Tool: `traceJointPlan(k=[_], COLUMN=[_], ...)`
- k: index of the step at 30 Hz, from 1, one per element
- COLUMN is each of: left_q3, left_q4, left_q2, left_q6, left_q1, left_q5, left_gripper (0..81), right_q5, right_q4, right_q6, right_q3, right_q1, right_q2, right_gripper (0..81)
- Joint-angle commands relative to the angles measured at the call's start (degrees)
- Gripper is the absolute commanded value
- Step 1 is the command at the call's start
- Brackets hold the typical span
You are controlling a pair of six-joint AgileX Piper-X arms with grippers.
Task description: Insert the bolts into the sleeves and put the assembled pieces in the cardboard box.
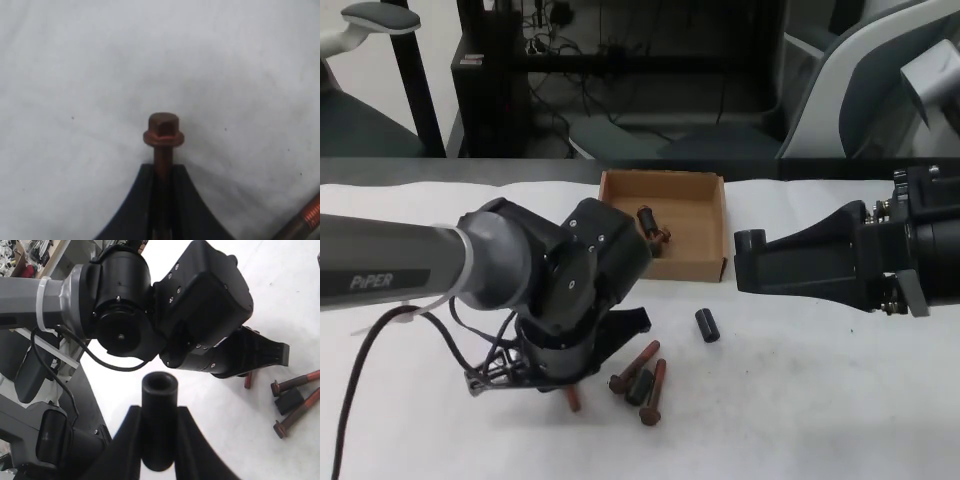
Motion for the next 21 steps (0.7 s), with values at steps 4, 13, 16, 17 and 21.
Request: traceJointPlan(k=[4, 13, 16, 17, 21], left_q3=[0.01, 3.18, 7.53, 9.15, 14.97], left_q4=[0.12, 0.01, 0.01, 0.01, -3.23], left_q2=[-7.37, -18.37, -24.82, -27.33, -37.08], left_q6=[4.49, 10.71, 11.52, 11.88, 15.52], left_q1=[0.34, 1.71, 2.06, 2.15, 2.17], left_q5=[-8.81, -8.60, -8.17, -7.06, 0.82], left_gripper=[1.7, 1.7, 1.7, 1.7, 1.7], right_q5=[-0.86, 0.46, 4.05, 4.85, 6.01], right_q4=[-0.57, -0.04, -0.03, -0.03, 1.36], right_q6=[0.03, 0.03, 0.03, 0.03, 0.03], right_q3=[-0.76, -0.76, -0.76, -0.76, -0.76], right_q1=[-0.39, -0.39, -0.39, -0.39, -0.25], right_q2=[-0.81, -2.18, -4.32, -4.91, -6.37], right_gripper=[0.4, 0.4, 0.4, 0.4, 0.4])
